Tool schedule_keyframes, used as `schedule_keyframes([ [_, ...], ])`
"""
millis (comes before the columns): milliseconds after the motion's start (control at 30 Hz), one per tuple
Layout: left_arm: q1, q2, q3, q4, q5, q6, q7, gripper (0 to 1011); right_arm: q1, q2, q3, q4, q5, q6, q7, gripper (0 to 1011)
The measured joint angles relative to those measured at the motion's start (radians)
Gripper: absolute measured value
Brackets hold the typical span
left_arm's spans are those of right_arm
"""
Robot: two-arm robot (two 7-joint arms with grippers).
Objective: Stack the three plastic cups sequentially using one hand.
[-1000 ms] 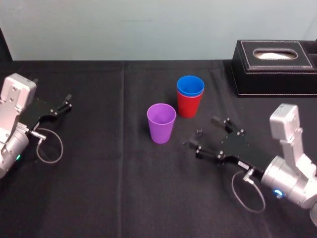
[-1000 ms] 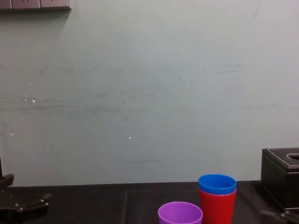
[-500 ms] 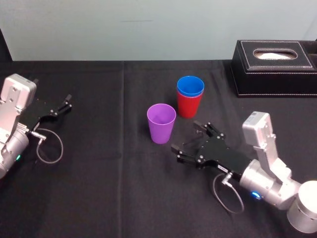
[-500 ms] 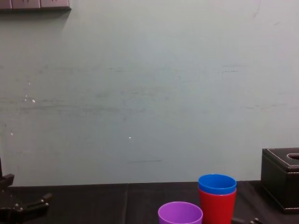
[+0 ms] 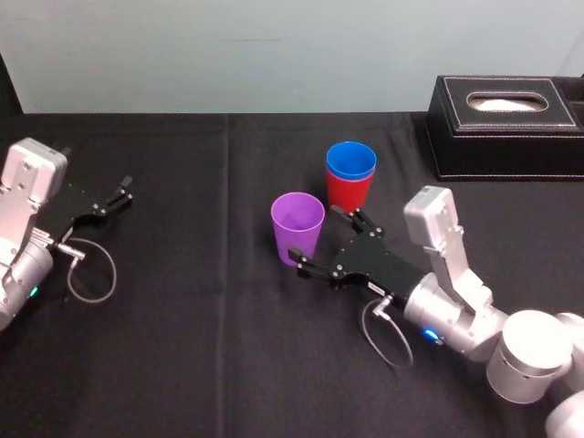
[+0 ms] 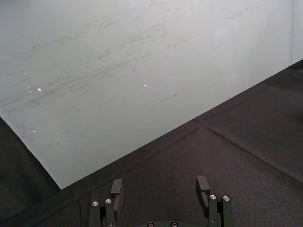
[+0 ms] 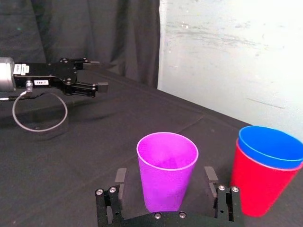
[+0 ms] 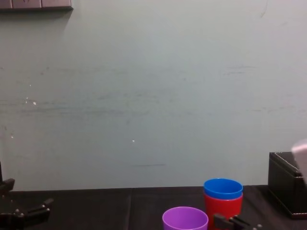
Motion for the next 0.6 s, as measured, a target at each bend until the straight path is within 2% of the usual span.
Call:
schedule_keyframes([
  [300,0.0,0.0,0.0,0.0,0.0,0.0,0.0,1005,0.039,-0.043,-0.012,0.056,0.003,0.004,0.002,1004],
  [600,0.0,0.0,0.0,0.0,0.0,0.0,0.0,1005,0.064,-0.067,-0.016,0.086,0.002,-0.005,0.0,1004],
])
